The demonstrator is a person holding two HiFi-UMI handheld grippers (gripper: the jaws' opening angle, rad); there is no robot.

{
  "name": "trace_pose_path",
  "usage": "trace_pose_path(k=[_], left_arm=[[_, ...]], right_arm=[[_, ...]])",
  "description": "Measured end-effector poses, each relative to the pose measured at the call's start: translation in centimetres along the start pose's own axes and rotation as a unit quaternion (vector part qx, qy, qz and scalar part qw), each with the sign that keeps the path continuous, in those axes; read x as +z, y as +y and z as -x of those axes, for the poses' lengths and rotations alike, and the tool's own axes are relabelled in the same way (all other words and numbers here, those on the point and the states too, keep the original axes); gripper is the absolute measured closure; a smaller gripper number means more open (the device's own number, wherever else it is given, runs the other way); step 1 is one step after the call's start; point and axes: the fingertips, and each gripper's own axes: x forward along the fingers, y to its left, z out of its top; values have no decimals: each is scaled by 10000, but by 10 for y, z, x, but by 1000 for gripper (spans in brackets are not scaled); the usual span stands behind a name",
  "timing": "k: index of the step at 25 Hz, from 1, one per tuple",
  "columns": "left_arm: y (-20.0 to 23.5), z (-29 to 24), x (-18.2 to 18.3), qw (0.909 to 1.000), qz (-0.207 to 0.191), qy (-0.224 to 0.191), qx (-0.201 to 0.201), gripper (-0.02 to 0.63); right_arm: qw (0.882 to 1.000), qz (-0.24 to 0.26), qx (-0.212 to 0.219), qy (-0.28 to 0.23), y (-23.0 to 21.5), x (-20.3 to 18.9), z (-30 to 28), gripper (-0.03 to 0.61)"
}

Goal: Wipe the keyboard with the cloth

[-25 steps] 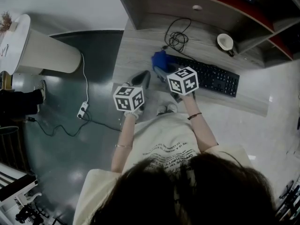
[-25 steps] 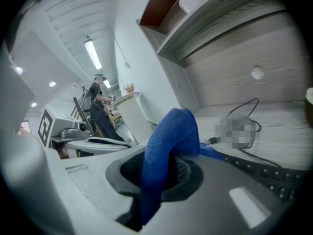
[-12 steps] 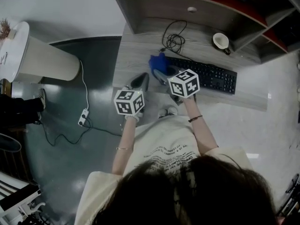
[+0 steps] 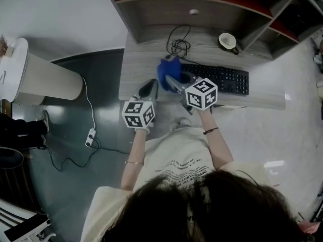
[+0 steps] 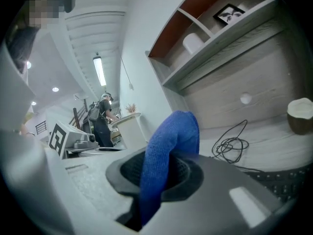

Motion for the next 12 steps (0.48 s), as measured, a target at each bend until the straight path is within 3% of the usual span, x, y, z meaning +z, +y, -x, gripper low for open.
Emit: trace_pose_path(k=[12], left_arm=[[-32, 3, 37, 9952, -566, -700, -374, 612]], right_arm=[[9935, 557, -493, -867, 4, 41, 39, 520]])
